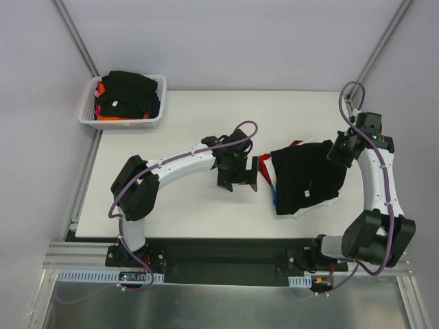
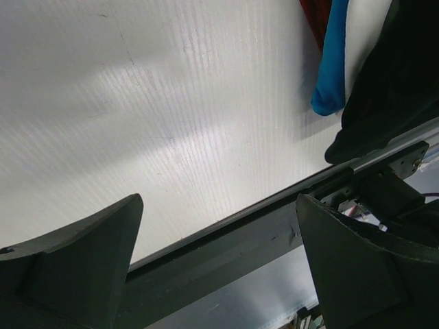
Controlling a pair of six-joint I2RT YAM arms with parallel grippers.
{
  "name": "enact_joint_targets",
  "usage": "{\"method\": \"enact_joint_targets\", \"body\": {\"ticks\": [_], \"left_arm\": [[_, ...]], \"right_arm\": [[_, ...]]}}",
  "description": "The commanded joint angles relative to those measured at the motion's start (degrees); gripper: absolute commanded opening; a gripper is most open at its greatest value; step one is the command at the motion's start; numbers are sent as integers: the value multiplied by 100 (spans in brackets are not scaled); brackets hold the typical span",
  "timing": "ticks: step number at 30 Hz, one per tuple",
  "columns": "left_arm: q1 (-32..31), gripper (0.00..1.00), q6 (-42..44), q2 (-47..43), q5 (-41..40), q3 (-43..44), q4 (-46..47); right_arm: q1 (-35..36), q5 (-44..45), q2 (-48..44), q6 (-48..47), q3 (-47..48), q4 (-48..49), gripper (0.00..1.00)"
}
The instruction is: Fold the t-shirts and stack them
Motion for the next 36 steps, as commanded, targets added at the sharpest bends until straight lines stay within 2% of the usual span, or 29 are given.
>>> {"method": "enact_joint_targets", "body": {"ticks": [1,8,11,12,14,18,21,25,28,32,36], "left_arm": [[42,95,141,-168,-51,-96,-99],[60,95,185,-168,-24,-167,-107],[69,95,193,-168,11,-202,-99],[86,95,211,-160,20,-202,-107],[95,95,246,-168,28,-202,-99],[121,95,290,-177,55,-202,-99],[174,95,308,-238,64,-193,-108],[271,95,369,-344,55,-71,-221],[367,95,457,-458,-42,88,-415],[709,95,422,-721,-139,150,-643],[1682,95,141,-1108,-139,-280,-705]], "right_arm": [[-43,764,-117,22,378,-259,1],[-43,2442,-143,154,756,-814,1],[-52,2681,6,347,748,-973,10],[-52,2734,93,382,730,-1016,21],[-52,2857,366,435,695,-1210,31],[-43,2604,157,532,686,-1193,42],[-34,2217,-292,506,931,-1035,58],[88,1647,-696,409,1468,-1000,62],[133,575,-969,409,1293,-797,54],[177,-279,-1180,540,451,-710,1],[238,-447,-1461,585,-385,-429,1]]}}
